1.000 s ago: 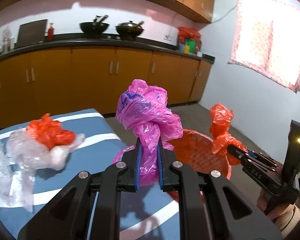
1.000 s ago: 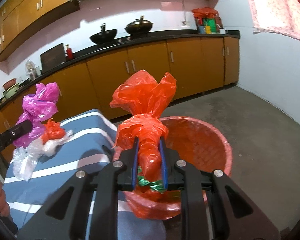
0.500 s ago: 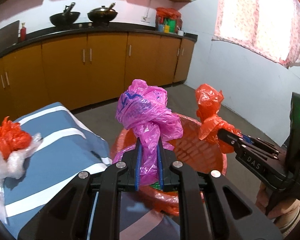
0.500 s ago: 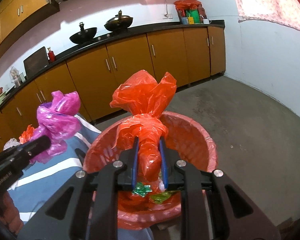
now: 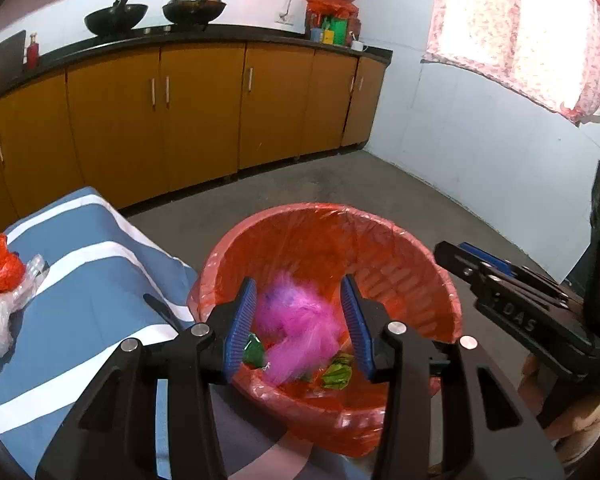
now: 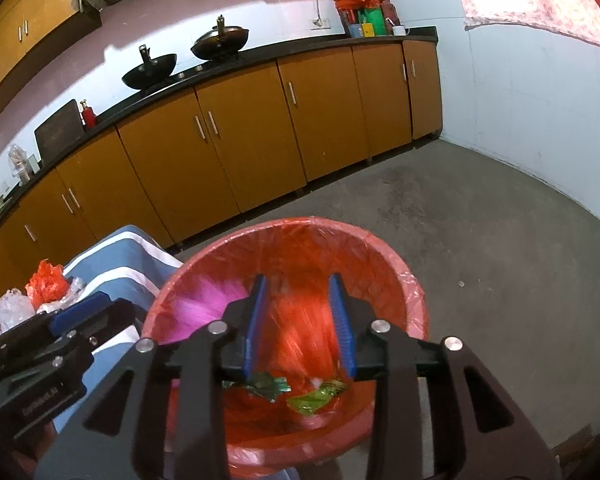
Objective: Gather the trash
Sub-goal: 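Carry both bags over the orange wastebasket and open both tools to drop them, then grasp the bubble wrap with the left tool while the right tool grasps a clear bag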
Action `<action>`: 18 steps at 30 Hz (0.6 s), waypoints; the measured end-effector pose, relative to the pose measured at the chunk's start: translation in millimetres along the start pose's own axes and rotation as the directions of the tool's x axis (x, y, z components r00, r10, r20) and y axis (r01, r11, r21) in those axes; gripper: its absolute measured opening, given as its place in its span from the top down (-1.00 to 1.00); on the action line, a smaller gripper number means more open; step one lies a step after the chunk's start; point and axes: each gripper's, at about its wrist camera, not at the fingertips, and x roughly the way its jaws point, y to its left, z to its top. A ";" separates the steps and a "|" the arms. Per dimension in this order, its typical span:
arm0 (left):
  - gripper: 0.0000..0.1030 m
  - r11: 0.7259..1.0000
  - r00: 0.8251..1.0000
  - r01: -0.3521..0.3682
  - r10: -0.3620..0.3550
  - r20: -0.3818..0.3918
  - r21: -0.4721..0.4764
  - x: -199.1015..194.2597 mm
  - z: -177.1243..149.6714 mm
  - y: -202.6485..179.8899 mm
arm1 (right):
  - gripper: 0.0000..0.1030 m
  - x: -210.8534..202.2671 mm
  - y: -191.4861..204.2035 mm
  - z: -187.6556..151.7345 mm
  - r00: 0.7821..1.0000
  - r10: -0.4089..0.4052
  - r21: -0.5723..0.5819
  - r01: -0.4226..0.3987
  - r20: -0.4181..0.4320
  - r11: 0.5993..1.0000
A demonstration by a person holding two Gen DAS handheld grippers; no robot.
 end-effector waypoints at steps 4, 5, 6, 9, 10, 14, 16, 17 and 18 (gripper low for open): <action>0.13 1.000 1.000 -0.009 0.008 -0.010 -0.020 0.3 -1.5 3.6 | 0.36 -1.1 -3.1 -3.1 1.000 -0.005 0.012 0.005 -0.006 1.000; 0.13 1.000 1.000 -0.013 0.013 -0.008 -0.022 -2.2 -2.5 5.6 | 0.36 -1.7 -3.2 -3.2 1.000 -0.005 0.012 0.005 -0.007 1.000; 0.13 1.000 1.000 -0.016 0.016 -0.007 -0.023 -3.5 -3.1 6.3 | 0.36 -2.7 -2.2 -3.5 1.000 -0.006 0.012 0.006 -0.007 1.000; 0.09 0.999 1.000 -0.026 0.026 -0.002 -0.039 -12.8 -6.5 14.4 | 0.36 -5.2 2.7 -2.2 1.000 0.000 0.006 0.000 -0.006 1.000; 0.06 0.998 0.999 -0.032 0.032 0.001 -0.048 -17.7 -8.1 18.7 | 0.36 -5.3 5.8 -0.4 1.000 0.002 0.003 -0.002 -0.005 1.000; 0.00 0.995 0.998 -0.059 0.061 0.016 -0.080 -39.8 -15.4 37.1 | 0.36 -11.7 20.1 -0.6 1.000 0.022 -0.022 -0.022 -0.004 1.000; -0.03 0.992 0.996 -0.088 0.090 0.025 -0.090 -54.4 -21.5 46.8 | 0.36 -14.4 31.0 -1.5 0.999 0.037 -0.038 -0.038 -0.007 0.999; -0.04 0.990 0.994 -0.105 0.109 0.031 -0.096 -64.7 -26.1 53.5 | 0.36 -15.2 36.4 -1.8 0.999 0.045 -0.045 -0.045 -0.010 0.998; -0.04 0.988 0.992 -0.118 0.122 0.035 -0.099 -72.3 -29.5 58.7 | 0.36 -15.7 42.1 -1.8 0.998 0.054 -0.052 -0.054 -0.013 0.997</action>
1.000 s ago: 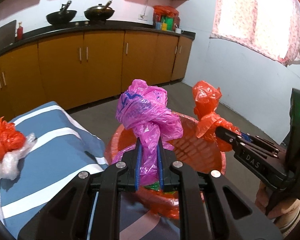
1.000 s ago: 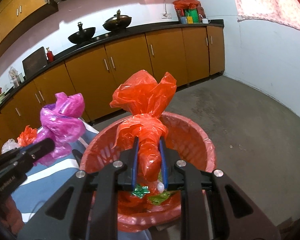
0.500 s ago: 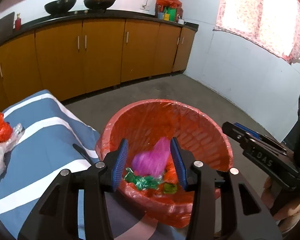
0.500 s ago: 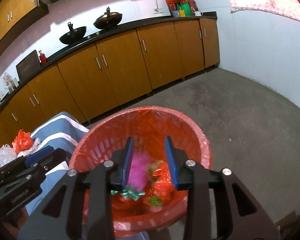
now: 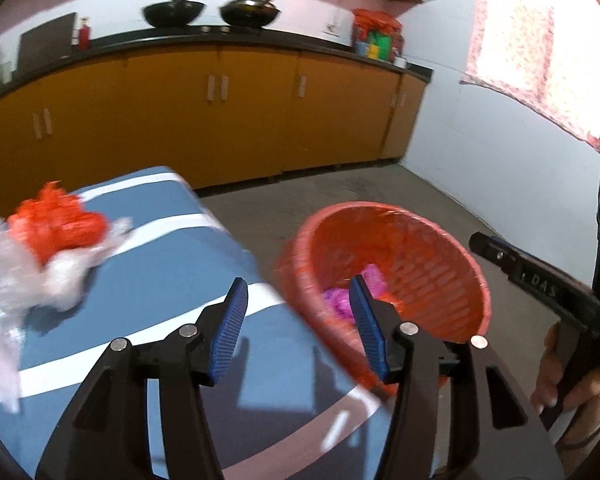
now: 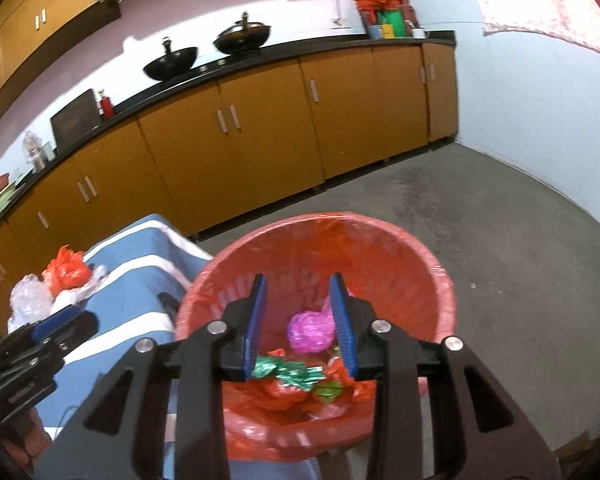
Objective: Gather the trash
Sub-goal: 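Grasp the bubble wrap with the left tool while the right tool grasps a clear bag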
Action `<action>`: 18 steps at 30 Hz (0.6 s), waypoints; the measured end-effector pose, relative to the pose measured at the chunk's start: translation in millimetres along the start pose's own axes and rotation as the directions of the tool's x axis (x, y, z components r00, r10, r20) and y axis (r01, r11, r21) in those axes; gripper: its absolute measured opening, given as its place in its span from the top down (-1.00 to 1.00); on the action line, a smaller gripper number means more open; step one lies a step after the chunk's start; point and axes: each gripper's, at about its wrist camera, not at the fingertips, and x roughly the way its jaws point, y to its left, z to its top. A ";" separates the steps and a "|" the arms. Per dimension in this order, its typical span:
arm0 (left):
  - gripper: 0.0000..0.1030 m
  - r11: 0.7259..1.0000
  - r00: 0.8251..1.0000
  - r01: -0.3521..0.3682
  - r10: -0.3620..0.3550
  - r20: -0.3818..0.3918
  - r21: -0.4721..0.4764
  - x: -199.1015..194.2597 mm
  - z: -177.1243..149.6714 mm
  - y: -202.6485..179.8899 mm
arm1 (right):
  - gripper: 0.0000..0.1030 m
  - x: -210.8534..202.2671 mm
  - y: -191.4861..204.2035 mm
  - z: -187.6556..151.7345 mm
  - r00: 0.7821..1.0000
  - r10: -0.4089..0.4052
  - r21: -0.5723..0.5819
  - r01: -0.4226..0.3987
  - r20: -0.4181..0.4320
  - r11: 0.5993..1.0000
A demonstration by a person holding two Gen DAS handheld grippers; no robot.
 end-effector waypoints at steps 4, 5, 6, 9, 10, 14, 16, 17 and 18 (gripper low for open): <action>-0.12 0.997 0.996 -0.076 0.077 0.037 -0.029 -36.0 -12.1 36.0 | 0.36 -0.9 30.0 -0.3 0.999 0.049 -0.037 -0.049 -0.013 0.998; -0.12 0.995 0.995 -0.091 0.092 0.043 -0.041 -43.6 -15.2 44.8 | 0.36 -0.5 37.4 -0.6 0.998 0.060 -0.046 -0.061 -0.018 0.997; -0.12 0.992 0.992 -0.112 0.115 0.050 -0.054 -51.9 -18.5 55.0 | 0.35 0.1 48.8 -1.8 0.997 0.077 -0.061 -0.078 -0.026 0.995; -0.12 0.978 0.979 -0.192 0.197 0.057 -0.083 -71.9 -27.8 84.6 | 0.27 2.3 76.1 -4.9 0.991 0.122 -0.096 -0.127 -0.052 0.987; -0.12 0.969 0.970 -0.228 0.235 0.058 -0.096 -80.3 -32.6 98.6 | 0.26 2.6 84.6 -6.2 0.989 0.136 -0.105 -0.141 -0.059 0.984; -0.12 0.930 0.939 -0.330 0.341 0.044 -0.161 -103.7 -50.2 144.9 | 0.24 6.7 130.2 -16.7 0.975 0.201 -0.158 -0.215 -0.099 0.964; -0.12 0.897 0.915 -0.390 0.403 0.024 -0.205 -115.0 -59.7 172.2 | 0.22 10.0 158.8 -23.9 0.963 0.239 -0.184 -0.259 -0.125 0.948; -0.12 0.886 0.907 -0.407 0.421 0.017 -0.221 -119.3 -63.4 182.8 | 0.20 11.6 169.1 -26.1 0.959 0.251 -0.192 -0.273 -0.134 0.943; -0.12 0.870 0.896 -0.429 0.444 0.007 -0.244 -124.6 -67.9 195.9 | 0.19 13.6 181.1 -28.8 0.953 0.265 -0.201 -0.290 -0.144 0.936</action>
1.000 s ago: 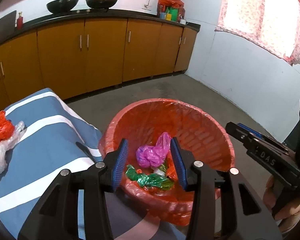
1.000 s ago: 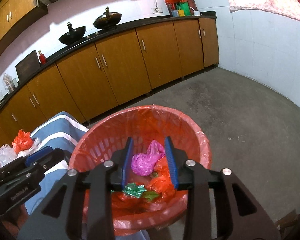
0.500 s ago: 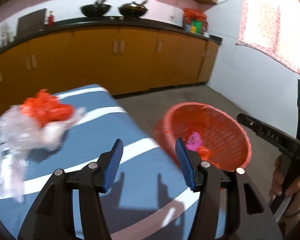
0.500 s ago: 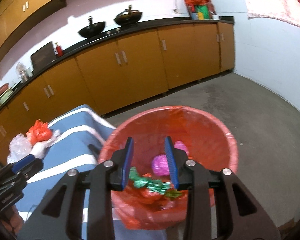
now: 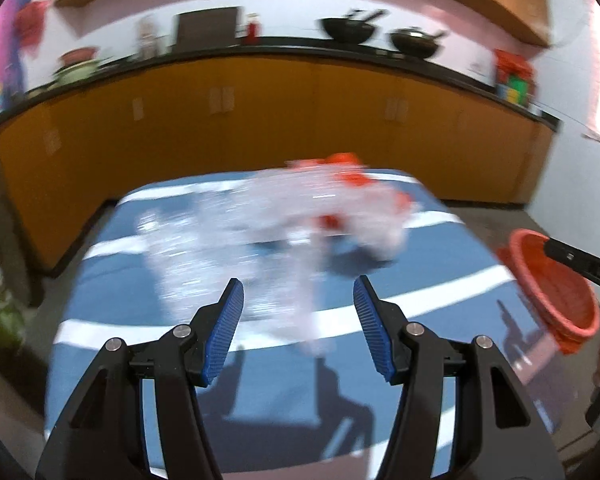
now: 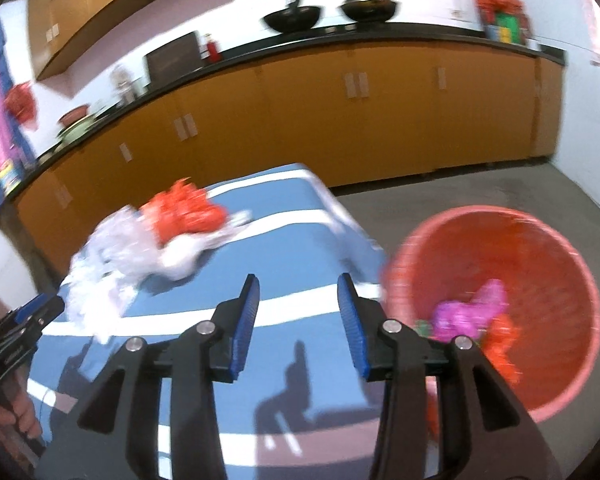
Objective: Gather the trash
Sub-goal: 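Grasp the bubble wrap with the left tool while the right tool grasps a clear bag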
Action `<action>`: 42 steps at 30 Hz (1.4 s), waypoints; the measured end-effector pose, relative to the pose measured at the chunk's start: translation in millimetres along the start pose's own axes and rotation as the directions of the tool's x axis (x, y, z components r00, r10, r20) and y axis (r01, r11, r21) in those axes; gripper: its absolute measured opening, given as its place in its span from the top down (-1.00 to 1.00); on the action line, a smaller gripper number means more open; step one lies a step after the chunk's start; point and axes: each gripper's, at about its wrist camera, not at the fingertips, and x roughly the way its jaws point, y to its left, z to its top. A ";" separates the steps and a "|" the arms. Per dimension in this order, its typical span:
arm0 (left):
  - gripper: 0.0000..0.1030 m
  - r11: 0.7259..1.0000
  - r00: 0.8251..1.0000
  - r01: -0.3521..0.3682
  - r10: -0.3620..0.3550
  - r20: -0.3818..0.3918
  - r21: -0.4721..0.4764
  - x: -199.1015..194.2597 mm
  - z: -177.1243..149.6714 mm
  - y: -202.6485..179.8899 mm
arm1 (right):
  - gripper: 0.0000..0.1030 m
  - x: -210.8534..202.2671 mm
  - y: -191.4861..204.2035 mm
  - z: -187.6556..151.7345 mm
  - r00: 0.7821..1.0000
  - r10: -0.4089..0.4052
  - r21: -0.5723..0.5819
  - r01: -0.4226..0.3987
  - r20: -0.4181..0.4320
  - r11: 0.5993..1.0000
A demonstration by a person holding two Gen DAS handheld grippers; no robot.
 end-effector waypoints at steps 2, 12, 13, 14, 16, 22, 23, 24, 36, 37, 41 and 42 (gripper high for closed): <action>-0.12 0.999 0.999 -0.042 0.042 -0.003 -0.033 0.0 -2.0 21.9 | 0.18 12.6 25.8 -0.2 0.999 0.039 -0.029 -0.039 -0.017 0.999; -0.15 0.984 0.991 -0.130 0.129 -0.015 -0.121 2.7 -11.0 88.6 | 0.02 65.8 123.3 -1.0 0.989 0.132 -0.156 -0.142 -0.073 0.977; -0.15 0.982 0.991 -0.135 0.134 -0.016 -0.130 3.4 -11.5 93.8 | 0.00 71.2 130.2 -1.5 0.988 0.132 -0.169 -0.143 -0.075 0.975; -0.15 0.981 0.990 -0.138 0.137 -0.017 -0.138 4.5 -12.0 98.6 | -0.05 74.2 133.3 -2.6 0.988 0.132 -0.176 -0.143 -0.074 0.974; -0.15 0.978 0.990 -0.143 0.141 -0.019 -0.150 7.2 -10.8 104.0 | -0.13 82.8 141.0 -4.2 0.990 0.120 -0.201 -0.132 -0.068 0.971; -0.15 0.972 0.989 -0.148 0.146 -0.024 -0.180 11.4 -13.0 116.8 | -0.23 105.6 156.9 -4.8 0.997 0.062 -0.259 -0.072 -0.046 0.963; -0.15 0.972 0.989 -0.148 0.145 -0.026 -0.183 12.6 -13.1 117.7 | -0.23 107.7 158.3 -3.8 0.997 0.060 -0.262 -0.069 -0.042 0.962; -0.15 0.972 0.989 -0.146 0.143 -0.027 -0.186 13.8 -13.3 118.6 | -0.23 109.2 160.1 -3.4 0.998 0.059 -0.267 -0.067 -0.039 0.961; -0.15 0.975 0.994 -0.108 0.101 -0.044 -0.192 26.3 -12.5 111.2 | 0.94 121.2 166.7 -0.2 0.995 0.068 -0.289 -0.086 -0.070 0.953; -0.15 0.976 0.994 -0.102 0.095 -0.046 -0.191 27.6 -12.0 110.0 | 0.94 119.4 164.5 -0.4 0.994 0.079 -0.280 -0.097 -0.074 0.955; -0.15 0.979 0.996 -0.081 0.071 -0.062 -0.185 34.1 -9.2 104.9 | 0.95 103.7 157.3 -6.2 0.991 0.113 -0.260 -0.129 -0.074 0.957; -0.15 0.980 0.996 -0.075 0.064 -0.065 -0.183 36.0 -8.1 103.8 | 0.95 98.8 155.0 -8.1 0.990 0.120 -0.256 -0.135 -0.073 0.957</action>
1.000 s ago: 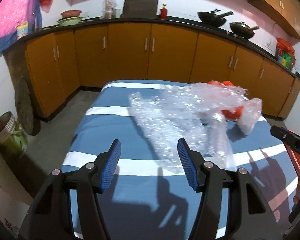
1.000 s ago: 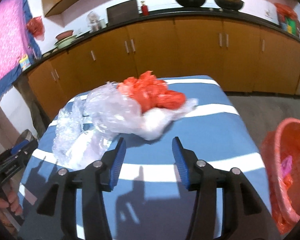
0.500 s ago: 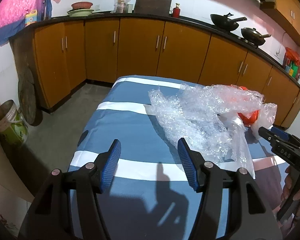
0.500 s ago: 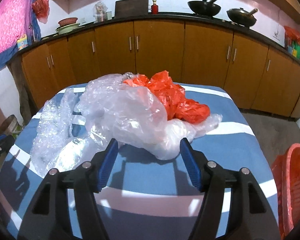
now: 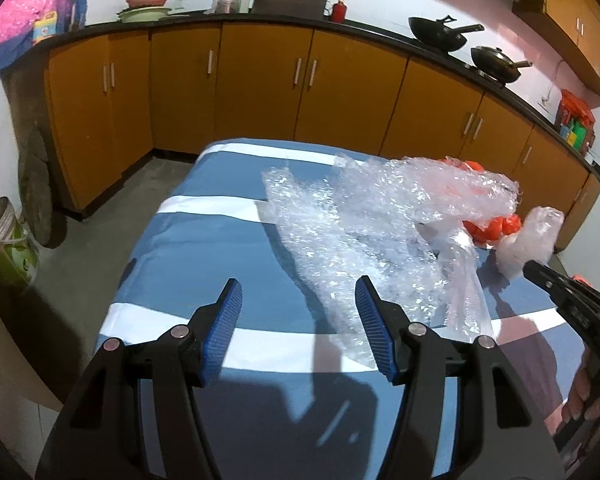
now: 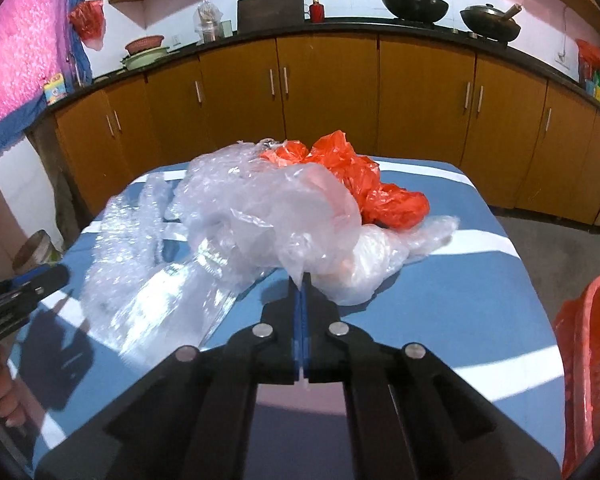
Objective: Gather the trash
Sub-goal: 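Grasp the bubble wrap with the left tool while the right tool grasps a clear bag, then carry the bubble wrap and clear bag over the wastebasket and open both tools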
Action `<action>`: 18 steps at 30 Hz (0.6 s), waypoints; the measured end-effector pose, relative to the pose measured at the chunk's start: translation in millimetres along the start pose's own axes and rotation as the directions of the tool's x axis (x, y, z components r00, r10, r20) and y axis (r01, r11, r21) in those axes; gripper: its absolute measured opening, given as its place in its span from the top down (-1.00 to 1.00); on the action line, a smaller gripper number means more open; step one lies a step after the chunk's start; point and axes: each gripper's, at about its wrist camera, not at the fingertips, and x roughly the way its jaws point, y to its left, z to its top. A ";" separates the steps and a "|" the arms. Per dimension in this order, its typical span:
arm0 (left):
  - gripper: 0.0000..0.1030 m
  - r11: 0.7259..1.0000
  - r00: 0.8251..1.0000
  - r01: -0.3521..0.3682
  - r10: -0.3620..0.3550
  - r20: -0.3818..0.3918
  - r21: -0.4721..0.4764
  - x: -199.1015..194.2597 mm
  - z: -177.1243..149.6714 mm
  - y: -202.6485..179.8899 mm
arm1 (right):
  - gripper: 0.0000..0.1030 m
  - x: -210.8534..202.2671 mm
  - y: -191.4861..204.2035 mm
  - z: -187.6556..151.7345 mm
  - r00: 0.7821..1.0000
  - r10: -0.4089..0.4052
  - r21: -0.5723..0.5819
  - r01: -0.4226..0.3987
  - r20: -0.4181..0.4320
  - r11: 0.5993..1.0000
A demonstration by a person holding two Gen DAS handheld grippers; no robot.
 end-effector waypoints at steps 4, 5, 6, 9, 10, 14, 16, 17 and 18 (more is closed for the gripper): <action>-0.15 1.000 0.999 0.022 -0.022 -0.038 -0.006 14.3 5.1 -2.7 | 0.95 -17.2 -5.1 -7.7 1.000 0.014 0.018 -0.014 0.013 1.000; -0.15 1.000 0.999 0.026 -0.027 -0.048 -0.011 17.7 6.8 -2.2 | 0.95 -20.3 -6.4 -8.7 1.000 0.014 0.024 -0.015 0.015 1.000; -0.15 0.999 0.998 0.030 -0.032 -0.059 -0.019 21.8 8.2 -2.0 | 0.95 -23.2 -7.9 -9.3 1.000 0.015 0.031 -0.015 0.016 0.999; -0.15 0.996 0.993 0.061 -0.068 -0.101 -0.064 34.1 13.0 -0.6 | 0.95 -28.8 -11.2 -8.8 1.000 0.011 0.046 -0.012 0.019 0.999; -0.15 0.995 0.990 0.070 -0.078 -0.114 -0.076 37.8 15.0 -1.1 | 0.95 -30.7 -12.3 -8.5 1.000 0.008 0.048 -0.009 0.021 0.999; 0.15 0.996 0.987 0.075 -0.082 -0.141 -0.054 46.7 17.0 -8.2 | 0.95 -32.3 -16.5 -7.4 1.000 0.000 0.049 -0.001 0.020 0.999; 0.30 0.996 0.985 0.076 -0.081 -0.153 -0.037 49.1 15.4 -11.1 | 0.95 -32.9 -18.1 -8.3 1.000 -0.002 0.050 0.001 0.019 0.999; 0.38 0.997 0.985 0.074 -0.077 -0.155 -0.029 49.3 14.1 -12.1 | 0.95 -33.3 -18.4 -8.6 1.000 -0.004 0.049 0.003 0.019 0.999; 0.43 0.997 0.985 0.070 -0.072 -0.154 -0.022 48.7 12.8 -12.8 | 0.95 -33.6 -18.4 -9.2 1.000 -0.005 0.049 0.004 0.019 0.999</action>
